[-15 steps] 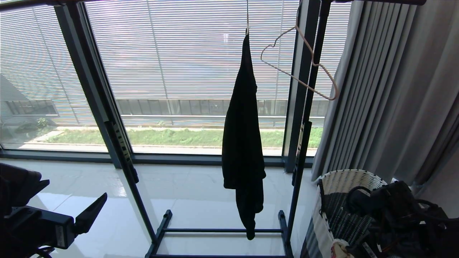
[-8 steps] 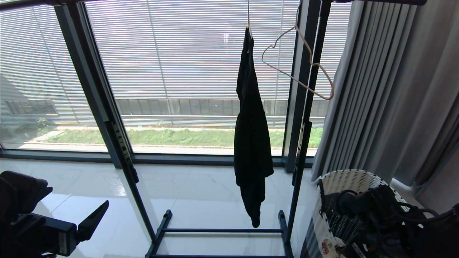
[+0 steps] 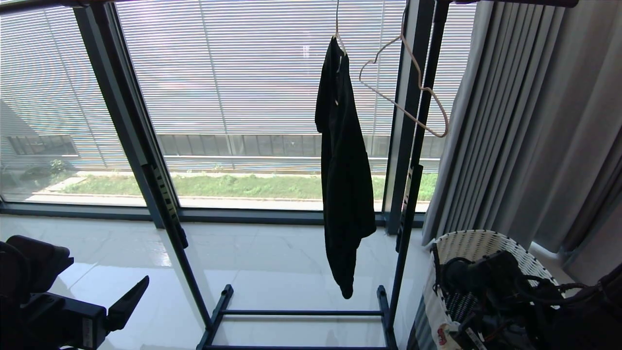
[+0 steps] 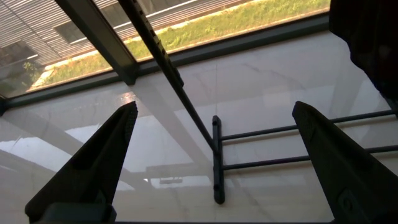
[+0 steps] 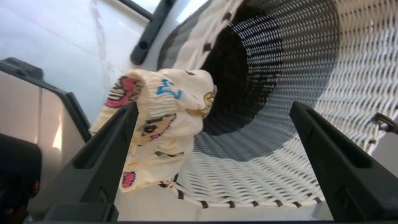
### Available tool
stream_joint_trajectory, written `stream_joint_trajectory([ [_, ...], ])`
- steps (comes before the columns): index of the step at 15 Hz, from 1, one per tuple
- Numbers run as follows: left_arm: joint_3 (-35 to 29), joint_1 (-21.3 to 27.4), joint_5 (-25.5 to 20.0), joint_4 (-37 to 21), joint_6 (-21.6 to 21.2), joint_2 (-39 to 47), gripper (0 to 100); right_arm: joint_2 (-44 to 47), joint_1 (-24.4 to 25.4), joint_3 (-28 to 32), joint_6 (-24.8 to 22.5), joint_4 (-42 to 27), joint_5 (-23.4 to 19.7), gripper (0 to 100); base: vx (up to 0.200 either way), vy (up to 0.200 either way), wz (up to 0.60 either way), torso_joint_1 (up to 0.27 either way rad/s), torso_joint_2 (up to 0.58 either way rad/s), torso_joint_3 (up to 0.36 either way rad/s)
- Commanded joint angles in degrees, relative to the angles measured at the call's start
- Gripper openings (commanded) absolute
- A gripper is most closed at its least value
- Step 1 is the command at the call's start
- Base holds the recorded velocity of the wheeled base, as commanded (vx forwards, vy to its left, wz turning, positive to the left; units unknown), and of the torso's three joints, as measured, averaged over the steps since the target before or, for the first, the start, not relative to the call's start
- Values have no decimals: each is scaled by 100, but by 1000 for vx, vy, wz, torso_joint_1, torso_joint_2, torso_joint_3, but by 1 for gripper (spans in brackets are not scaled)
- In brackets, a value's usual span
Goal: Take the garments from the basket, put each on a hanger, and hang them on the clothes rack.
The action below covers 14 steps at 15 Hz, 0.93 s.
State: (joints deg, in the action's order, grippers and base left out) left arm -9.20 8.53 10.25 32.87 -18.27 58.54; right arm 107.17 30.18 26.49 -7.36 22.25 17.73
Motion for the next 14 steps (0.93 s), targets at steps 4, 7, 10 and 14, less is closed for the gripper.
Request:
stream_joint_trajectory([
  [4, 41, -1, 3, 1, 8, 8, 100, 445, -92, 102, -2, 236, 82, 100, 0, 0, 0, 0, 0, 0],
  [7, 50, -1, 3, 1, 8, -9, 100, 604, -13, 216, -2, 280, 205, 100, 0, 0, 0, 0, 0, 0],
  [10, 50, -1, 3, 1, 8, -9, 100, 771, -56, 181, 16, 280, 662, 100, 0, 0, 0, 0, 0, 0],
  [14, 138, -1, 12, 1, 17, 0, 100, 691, -4, 216, 16, 315, 671, 0, 0, 0, 0, 0, 0, 0],
])
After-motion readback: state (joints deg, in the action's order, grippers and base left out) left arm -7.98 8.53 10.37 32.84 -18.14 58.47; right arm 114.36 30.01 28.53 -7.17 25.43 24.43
